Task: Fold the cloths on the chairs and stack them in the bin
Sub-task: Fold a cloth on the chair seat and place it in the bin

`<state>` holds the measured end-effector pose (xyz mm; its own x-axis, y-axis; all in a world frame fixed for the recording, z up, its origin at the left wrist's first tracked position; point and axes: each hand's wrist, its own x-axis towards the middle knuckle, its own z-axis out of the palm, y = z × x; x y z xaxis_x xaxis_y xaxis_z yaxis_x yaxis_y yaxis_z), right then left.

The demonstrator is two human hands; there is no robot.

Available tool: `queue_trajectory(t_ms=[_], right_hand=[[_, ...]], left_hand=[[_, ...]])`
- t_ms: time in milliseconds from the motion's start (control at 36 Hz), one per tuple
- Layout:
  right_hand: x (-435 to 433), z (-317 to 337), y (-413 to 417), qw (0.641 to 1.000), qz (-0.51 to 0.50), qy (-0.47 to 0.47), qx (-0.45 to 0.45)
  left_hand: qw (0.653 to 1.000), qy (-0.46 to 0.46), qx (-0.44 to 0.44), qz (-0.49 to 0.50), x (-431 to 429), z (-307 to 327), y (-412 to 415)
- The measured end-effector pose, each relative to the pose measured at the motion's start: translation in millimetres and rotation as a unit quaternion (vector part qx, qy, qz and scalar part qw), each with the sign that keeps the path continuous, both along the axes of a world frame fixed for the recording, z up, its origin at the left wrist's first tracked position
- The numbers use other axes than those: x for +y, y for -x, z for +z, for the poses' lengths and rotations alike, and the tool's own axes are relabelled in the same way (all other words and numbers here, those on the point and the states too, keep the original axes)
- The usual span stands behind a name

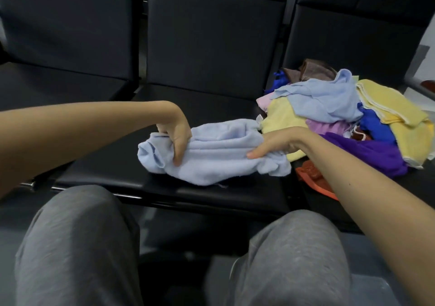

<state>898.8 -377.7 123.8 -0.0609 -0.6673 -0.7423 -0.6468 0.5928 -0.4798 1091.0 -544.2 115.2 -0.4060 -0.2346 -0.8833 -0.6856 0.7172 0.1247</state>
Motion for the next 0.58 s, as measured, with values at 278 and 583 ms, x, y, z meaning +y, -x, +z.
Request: queue_trajectory(t_ms=[278,583], right_hand=[[-72.9,28.2,19.2,0.835,0.017,0.222,0.504],[-112.4,185.4,36.5,0.58,-0.094,0.518,0.622]], left_hand=[[0.919,0.356,0.171,0.016,-27.8,39.6,24.1],[0.527,0.581,0.604,0.146,-87.1,190.0,14.7]])
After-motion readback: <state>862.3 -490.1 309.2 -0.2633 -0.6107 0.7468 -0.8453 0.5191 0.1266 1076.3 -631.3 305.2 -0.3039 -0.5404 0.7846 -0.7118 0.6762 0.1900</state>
